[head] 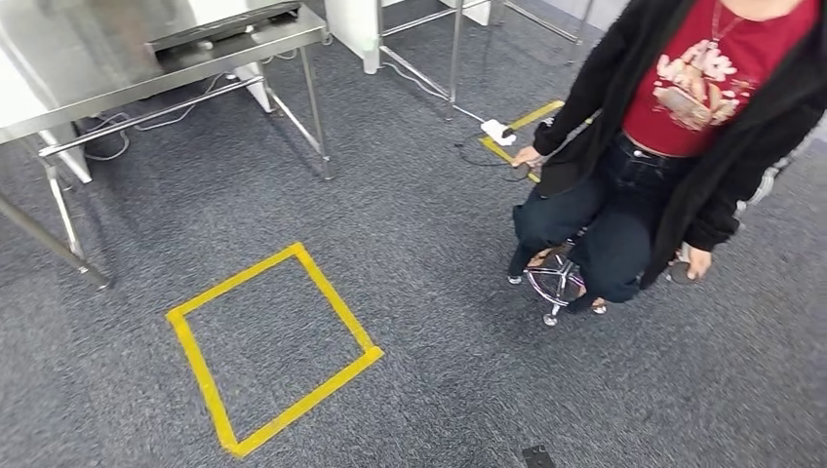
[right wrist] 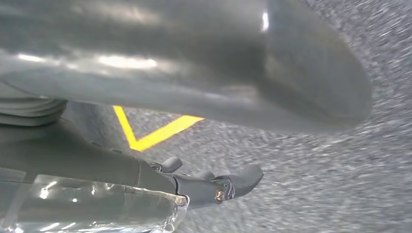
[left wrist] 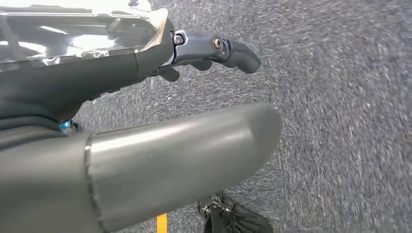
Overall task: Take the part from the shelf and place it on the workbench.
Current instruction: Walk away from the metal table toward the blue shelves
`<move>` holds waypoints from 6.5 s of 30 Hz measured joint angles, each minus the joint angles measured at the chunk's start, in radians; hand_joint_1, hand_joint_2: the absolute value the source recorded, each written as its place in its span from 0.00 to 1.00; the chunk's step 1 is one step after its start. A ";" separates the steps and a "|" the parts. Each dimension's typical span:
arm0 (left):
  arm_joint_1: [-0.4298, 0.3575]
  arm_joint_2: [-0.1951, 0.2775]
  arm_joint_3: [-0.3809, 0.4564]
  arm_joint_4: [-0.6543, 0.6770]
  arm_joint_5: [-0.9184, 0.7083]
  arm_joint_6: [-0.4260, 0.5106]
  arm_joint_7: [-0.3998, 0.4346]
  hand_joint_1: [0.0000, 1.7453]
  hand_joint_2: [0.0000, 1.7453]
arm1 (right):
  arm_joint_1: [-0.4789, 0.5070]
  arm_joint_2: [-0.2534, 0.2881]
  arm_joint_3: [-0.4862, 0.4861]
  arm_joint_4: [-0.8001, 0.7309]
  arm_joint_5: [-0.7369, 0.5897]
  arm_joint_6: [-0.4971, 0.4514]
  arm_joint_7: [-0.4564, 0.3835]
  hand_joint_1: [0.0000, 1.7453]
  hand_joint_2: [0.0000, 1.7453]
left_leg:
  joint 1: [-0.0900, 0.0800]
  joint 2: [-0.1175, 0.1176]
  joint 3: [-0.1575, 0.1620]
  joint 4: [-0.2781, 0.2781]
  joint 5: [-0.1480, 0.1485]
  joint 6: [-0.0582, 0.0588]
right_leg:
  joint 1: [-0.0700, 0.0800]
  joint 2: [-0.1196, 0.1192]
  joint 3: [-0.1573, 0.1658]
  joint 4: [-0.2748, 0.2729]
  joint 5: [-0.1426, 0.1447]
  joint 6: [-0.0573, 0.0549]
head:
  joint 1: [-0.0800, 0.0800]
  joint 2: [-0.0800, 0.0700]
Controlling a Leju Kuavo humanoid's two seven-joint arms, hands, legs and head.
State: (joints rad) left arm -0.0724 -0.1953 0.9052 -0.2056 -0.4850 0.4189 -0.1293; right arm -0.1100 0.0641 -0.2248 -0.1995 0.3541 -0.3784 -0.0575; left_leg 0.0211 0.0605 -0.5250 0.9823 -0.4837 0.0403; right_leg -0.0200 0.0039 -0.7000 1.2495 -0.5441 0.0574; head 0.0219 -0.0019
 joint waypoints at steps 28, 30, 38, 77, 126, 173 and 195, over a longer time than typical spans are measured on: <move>-0.003 0.003 0.028 0.001 0.045 0.016 -0.028 0.00 0.00 | -0.019 0.030 0.026 0.000 0.092 0.033 0.060 0.00 0.00 | -0.004 -0.037 0.004 -0.001 -0.002 0.002 | 0.002 0.012 -0.016 0.002 -0.007 -0.016 | 0.000 0.000; -0.003 0.001 0.036 0.001 0.051 0.023 -0.026 0.00 0.00 | -0.017 0.035 0.037 0.000 0.106 0.031 0.065 0.00 0.00 | -0.004 -0.008 0.003 -0.001 -0.003 0.001 | -0.003 0.005 -0.018 0.024 -0.010 0.001 | 0.000 0.000; -0.006 -0.004 0.065 0.001 0.078 0.052 -0.018 0.00 0.00 | -0.039 0.049 0.074 0.000 0.146 0.034 0.084 0.00 0.00 | -0.009 0.063 0.029 0.004 -0.026 -0.042 | -0.001 -0.062 0.142 -0.255 0.084 -0.019 | -0.004 0.000; 0.005 -0.007 0.057 0.001 -0.017 -0.001 0.080 0.00 0.00 | -0.002 0.060 0.047 0.000 0.093 -0.027 0.075 0.00 0.00 | 0.002 -0.068 -0.101 0.234 -0.102 -0.047 | 0.007 0.053 0.146 -0.257 0.093 -0.059 | -0.009 0.000; 0.007 -0.012 -0.001 0.002 -0.089 -0.011 0.160 0.00 0.00 | 0.025 0.058 0.036 0.000 0.131 0.016 0.118 0.00 0.00 | -0.016 0.039 -0.004 0.021 -0.013 -0.005 | 0.006 -0.075 0.132 -0.229 0.066 -0.005 | -0.001 0.000; 0.006 -0.009 -0.018 0.002 -0.111 0.002 0.171 0.00 0.00 | 0.035 0.068 0.021 0.001 0.136 0.001 0.105 0.00 0.00 | 0.003 -0.141 -0.023 0.041 -0.010 -0.033 | 0.004 0.102 0.141 -0.243 0.077 -0.040 | -0.012 0.000; 0.003 -0.010 -0.018 0.001 -0.120 0.010 0.162 0.00 0.00 | 0.024 0.069 0.021 0.002 0.149 0.006 0.116 0.00 0.00 | 0.000 -0.049 -0.071 0.205 -0.134 -0.052 | -0.004 -0.002 0.154 -0.256 0.075 -0.051 | -0.011 0.000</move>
State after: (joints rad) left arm -0.0694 -0.2051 0.8872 -0.2050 -0.6049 0.4287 0.0326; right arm -0.0856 0.1329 -0.2041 -0.1980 0.5027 -0.3727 0.0581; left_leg 0.0208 0.0113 -0.5959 1.1874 -0.6180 -0.0116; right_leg -0.0240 0.0019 -0.5458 0.9940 -0.4689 0.0069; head 0.0109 -0.0019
